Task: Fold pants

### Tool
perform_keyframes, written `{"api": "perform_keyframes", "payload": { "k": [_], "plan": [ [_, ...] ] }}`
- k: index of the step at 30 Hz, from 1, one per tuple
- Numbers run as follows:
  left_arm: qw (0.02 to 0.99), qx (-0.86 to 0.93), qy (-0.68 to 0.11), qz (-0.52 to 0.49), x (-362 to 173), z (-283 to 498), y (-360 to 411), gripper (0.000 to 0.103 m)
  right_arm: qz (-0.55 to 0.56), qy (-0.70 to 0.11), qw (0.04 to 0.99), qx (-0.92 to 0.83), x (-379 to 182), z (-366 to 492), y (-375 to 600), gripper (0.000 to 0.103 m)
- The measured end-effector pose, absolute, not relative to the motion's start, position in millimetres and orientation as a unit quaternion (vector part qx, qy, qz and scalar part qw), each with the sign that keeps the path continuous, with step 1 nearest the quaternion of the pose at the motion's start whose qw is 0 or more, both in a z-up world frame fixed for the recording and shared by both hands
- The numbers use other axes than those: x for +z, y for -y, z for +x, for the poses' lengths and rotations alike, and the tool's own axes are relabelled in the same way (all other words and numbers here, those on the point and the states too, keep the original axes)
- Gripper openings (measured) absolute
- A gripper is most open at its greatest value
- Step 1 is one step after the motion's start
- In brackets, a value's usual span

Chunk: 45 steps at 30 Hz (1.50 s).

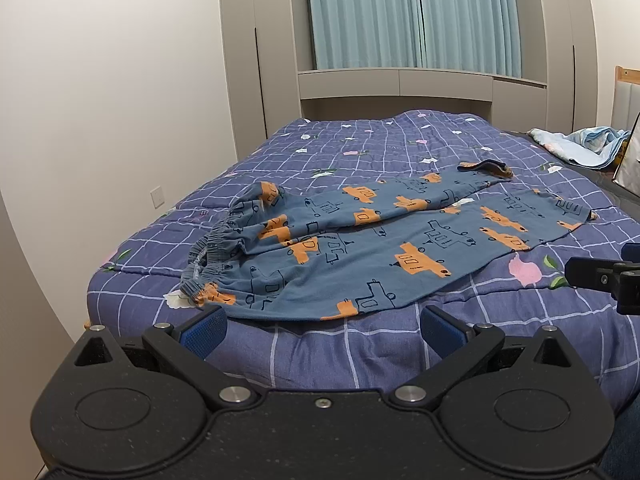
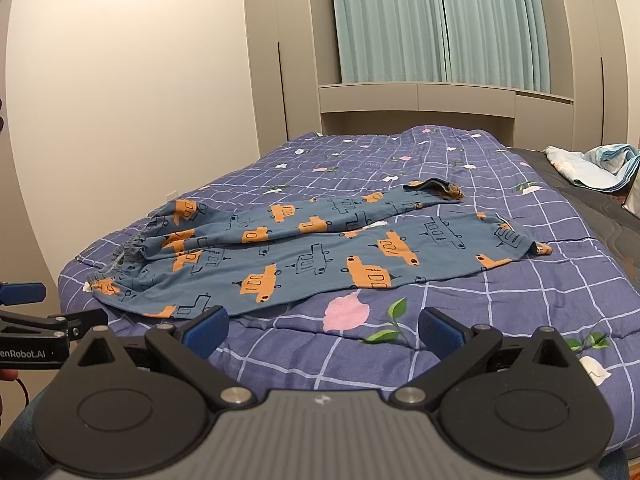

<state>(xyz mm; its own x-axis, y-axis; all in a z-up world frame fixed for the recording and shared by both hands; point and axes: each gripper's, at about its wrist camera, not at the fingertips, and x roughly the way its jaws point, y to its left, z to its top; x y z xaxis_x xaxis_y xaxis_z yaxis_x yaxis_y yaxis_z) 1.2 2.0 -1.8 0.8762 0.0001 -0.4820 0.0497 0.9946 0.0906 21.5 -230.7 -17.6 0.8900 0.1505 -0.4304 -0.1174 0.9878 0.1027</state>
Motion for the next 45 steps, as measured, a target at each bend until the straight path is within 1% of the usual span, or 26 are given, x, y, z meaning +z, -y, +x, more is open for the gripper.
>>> {"api": "perform_keyframes", "payload": {
  "k": [45],
  "plan": [
    [0.966,-0.012,-0.253,0.054,-7.0,1.8,-1.6,0.103,0.039,-0.227,0.971,0.071,-16.9,25.2,232.1,0.103]
  ]
}}
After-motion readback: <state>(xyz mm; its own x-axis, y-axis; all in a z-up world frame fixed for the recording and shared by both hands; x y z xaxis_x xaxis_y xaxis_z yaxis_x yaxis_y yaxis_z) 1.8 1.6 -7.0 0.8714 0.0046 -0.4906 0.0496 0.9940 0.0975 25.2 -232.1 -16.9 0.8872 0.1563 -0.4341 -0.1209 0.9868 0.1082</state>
